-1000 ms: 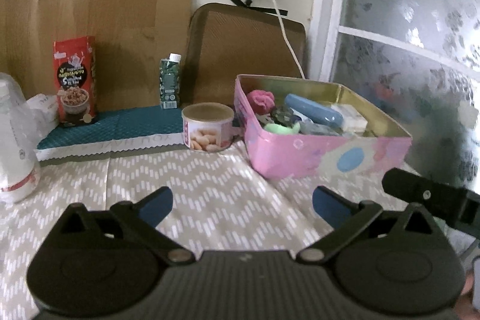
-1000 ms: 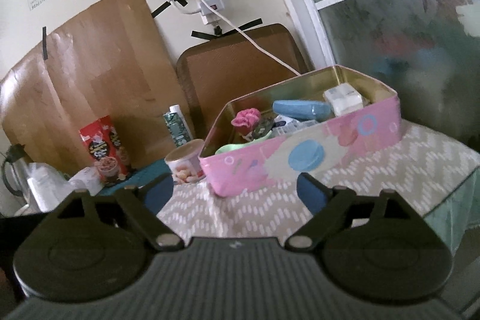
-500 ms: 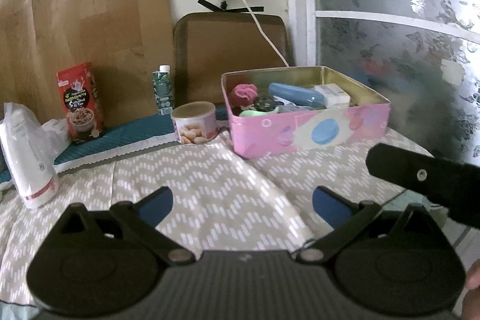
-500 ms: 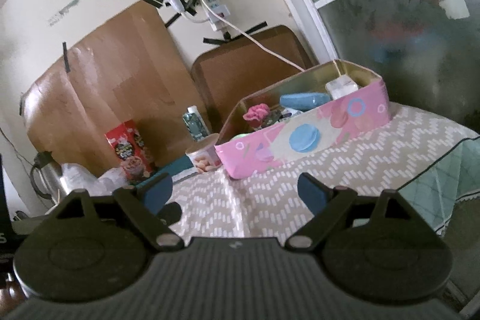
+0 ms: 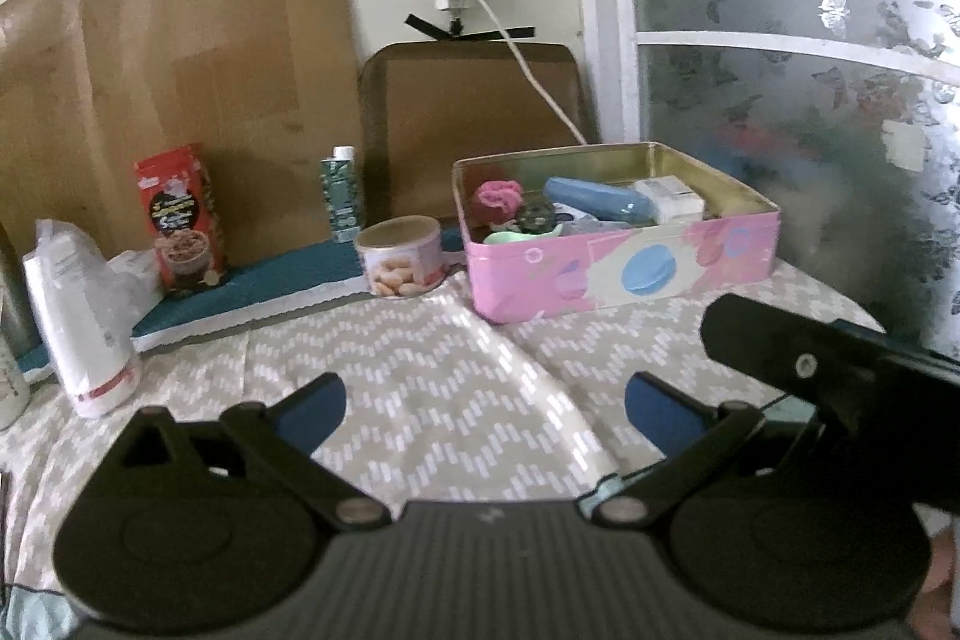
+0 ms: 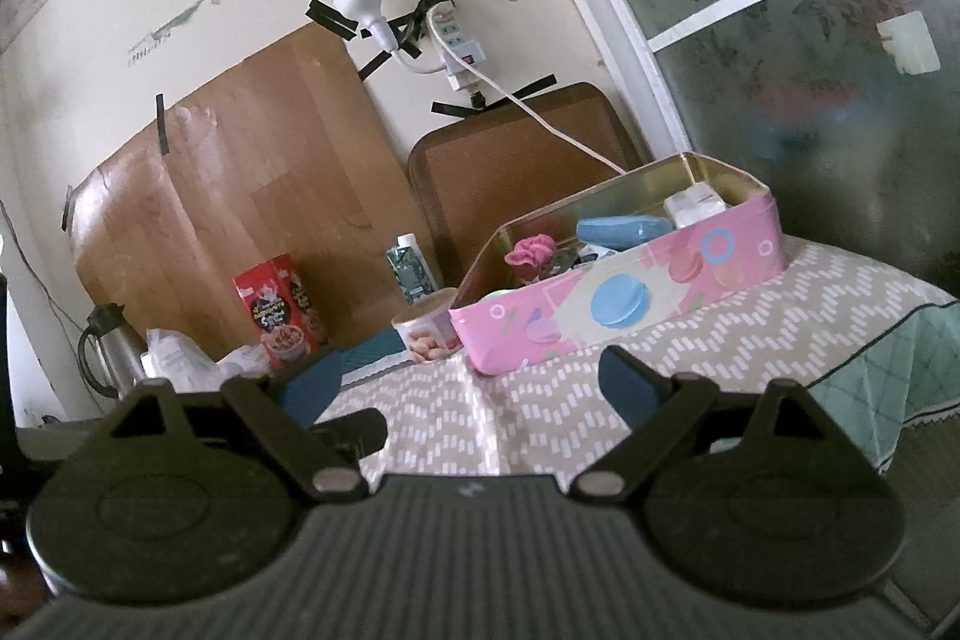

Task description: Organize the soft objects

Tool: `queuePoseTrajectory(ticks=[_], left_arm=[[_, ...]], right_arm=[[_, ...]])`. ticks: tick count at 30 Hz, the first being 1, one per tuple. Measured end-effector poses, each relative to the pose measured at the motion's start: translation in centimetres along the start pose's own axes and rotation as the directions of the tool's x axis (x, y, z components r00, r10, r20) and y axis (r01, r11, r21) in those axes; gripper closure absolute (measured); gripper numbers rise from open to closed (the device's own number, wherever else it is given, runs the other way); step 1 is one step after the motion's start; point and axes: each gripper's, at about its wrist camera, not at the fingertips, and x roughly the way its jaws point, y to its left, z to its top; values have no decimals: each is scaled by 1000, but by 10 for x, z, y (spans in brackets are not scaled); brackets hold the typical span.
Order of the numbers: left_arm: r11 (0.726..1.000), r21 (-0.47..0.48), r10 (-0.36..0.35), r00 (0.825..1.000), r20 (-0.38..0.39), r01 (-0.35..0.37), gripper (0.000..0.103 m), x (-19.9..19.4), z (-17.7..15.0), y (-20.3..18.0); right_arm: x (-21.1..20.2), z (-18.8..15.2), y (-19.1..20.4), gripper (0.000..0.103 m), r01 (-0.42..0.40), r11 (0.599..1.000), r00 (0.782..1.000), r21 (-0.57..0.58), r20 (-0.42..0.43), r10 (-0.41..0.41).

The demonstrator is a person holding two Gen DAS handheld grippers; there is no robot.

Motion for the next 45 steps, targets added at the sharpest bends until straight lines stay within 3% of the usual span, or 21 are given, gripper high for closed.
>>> queuePoseTrajectory(ticks=[13,45], left_arm=[[999,7,41,999,2,-41,0,1,-7,0],[999,-32,27,998,-59,-29,0,8,-13,10]], right_arm=[[1,-1,0,8,-5,1000,1000,-9,-6,5],[-4,-4,7,8,16,999,999,-42,30,-14]])
